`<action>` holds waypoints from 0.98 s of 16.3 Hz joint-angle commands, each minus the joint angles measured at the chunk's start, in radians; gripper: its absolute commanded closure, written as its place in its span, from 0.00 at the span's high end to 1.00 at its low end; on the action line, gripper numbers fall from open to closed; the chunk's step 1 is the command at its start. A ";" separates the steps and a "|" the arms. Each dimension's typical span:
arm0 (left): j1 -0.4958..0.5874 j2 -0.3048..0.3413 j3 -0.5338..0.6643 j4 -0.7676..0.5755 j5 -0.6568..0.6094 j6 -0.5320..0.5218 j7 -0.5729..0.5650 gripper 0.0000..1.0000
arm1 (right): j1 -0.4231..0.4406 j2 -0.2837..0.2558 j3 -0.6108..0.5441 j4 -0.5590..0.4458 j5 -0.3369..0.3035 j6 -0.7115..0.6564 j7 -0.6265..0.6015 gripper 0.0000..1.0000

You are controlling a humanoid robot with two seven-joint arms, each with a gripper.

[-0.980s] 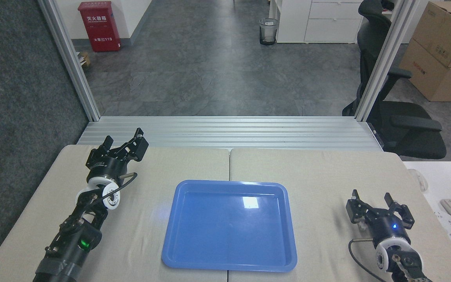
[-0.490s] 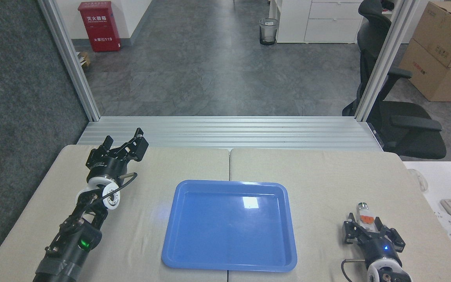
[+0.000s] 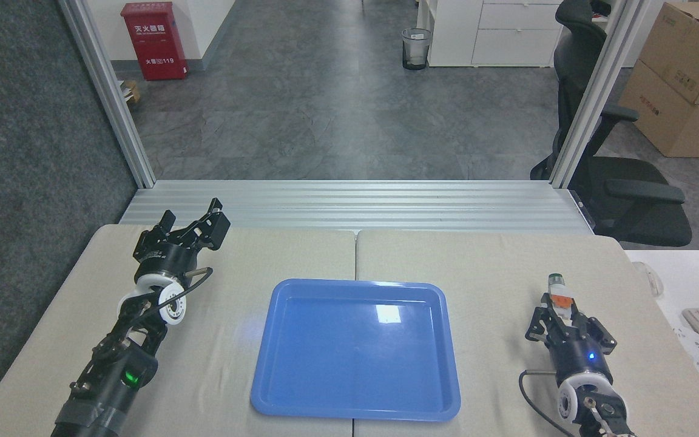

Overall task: Pick up switch part and place in tray
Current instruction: 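Carry the switch part over the blue tray and lower it inside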

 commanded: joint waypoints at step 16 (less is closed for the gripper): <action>0.000 0.000 0.000 0.000 0.000 0.000 -0.001 1.00 | 0.104 0.303 0.398 -0.121 0.329 -0.129 0.191 0.21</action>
